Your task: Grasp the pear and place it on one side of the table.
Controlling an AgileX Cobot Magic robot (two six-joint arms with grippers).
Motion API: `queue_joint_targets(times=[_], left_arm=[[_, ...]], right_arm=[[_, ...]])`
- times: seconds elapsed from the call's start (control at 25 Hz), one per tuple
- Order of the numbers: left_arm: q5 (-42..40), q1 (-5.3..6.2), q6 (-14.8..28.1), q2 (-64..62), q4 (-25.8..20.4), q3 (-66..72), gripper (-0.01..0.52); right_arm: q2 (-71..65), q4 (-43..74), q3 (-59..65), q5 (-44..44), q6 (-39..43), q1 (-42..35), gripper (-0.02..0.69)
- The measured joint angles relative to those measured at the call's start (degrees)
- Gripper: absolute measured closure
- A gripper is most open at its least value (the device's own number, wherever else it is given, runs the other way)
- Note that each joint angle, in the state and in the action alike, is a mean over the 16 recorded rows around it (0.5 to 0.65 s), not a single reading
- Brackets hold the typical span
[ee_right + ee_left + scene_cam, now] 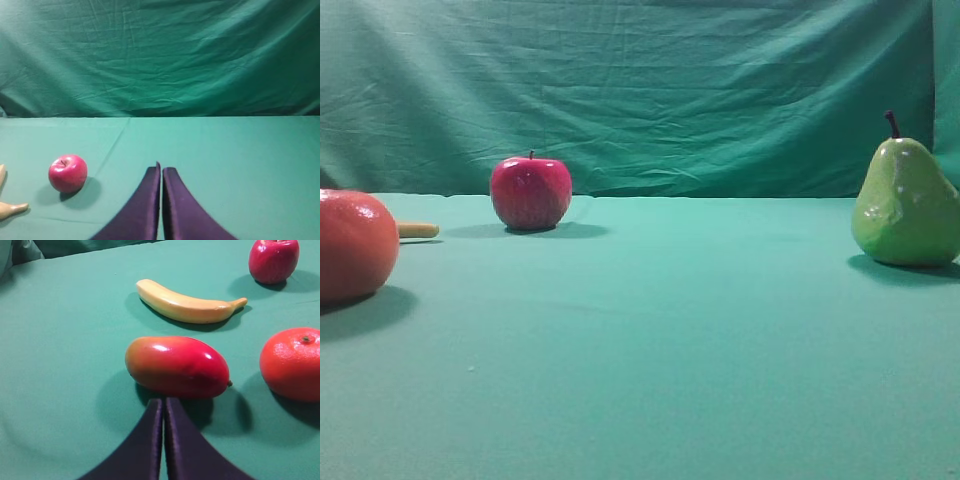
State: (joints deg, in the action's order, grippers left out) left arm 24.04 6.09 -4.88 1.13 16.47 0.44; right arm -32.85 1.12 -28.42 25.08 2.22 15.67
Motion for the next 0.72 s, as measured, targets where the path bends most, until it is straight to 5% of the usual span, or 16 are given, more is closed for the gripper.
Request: queue_joint_targets(times=[0.72], left_arm=[[0.0, 0.0, 0.0, 0.0, 0.0, 0.0, 0.514]], right_arm=[[27.6, 2.5, 22.9, 2.1, -0.1, -14.3, 0.665]])
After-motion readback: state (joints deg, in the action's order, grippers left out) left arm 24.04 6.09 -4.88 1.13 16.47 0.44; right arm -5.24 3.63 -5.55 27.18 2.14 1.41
